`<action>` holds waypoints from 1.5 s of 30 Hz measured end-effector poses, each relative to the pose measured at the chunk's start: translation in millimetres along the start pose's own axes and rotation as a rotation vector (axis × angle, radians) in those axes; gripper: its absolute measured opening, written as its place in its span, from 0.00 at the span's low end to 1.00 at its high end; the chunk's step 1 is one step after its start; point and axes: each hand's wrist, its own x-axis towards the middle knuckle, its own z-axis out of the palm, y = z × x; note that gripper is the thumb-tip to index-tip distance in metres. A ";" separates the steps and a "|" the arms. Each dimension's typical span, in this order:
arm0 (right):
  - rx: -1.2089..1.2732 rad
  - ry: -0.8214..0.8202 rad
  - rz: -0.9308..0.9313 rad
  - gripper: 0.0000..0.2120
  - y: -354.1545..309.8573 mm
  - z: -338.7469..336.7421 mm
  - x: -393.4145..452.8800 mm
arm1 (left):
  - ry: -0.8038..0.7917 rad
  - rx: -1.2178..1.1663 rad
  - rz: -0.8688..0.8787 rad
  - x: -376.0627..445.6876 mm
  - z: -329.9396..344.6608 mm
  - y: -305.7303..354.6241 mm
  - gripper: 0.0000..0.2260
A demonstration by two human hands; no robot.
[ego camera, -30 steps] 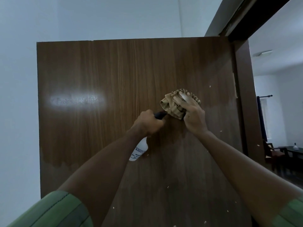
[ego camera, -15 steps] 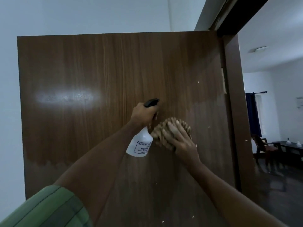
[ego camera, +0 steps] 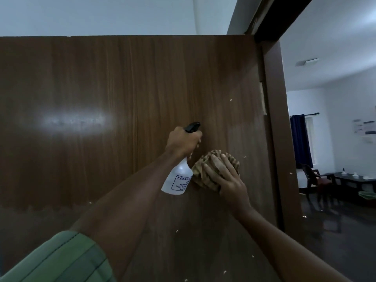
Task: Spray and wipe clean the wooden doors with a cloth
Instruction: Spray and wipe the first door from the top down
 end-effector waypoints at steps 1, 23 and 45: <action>0.011 -0.028 -0.015 0.17 10.4 -3.5 6.6 | -0.008 0.009 -0.005 -1.4 3.4 -1.6 0.12; -0.012 0.065 0.267 0.24 84.2 -40.7 67.9 | -0.004 0.074 -0.060 4.6 63.6 28.9 0.12; 0.038 0.028 0.349 0.26 124.0 -59.2 83.9 | -0.056 0.121 0.049 -28.8 110.8 40.2 0.18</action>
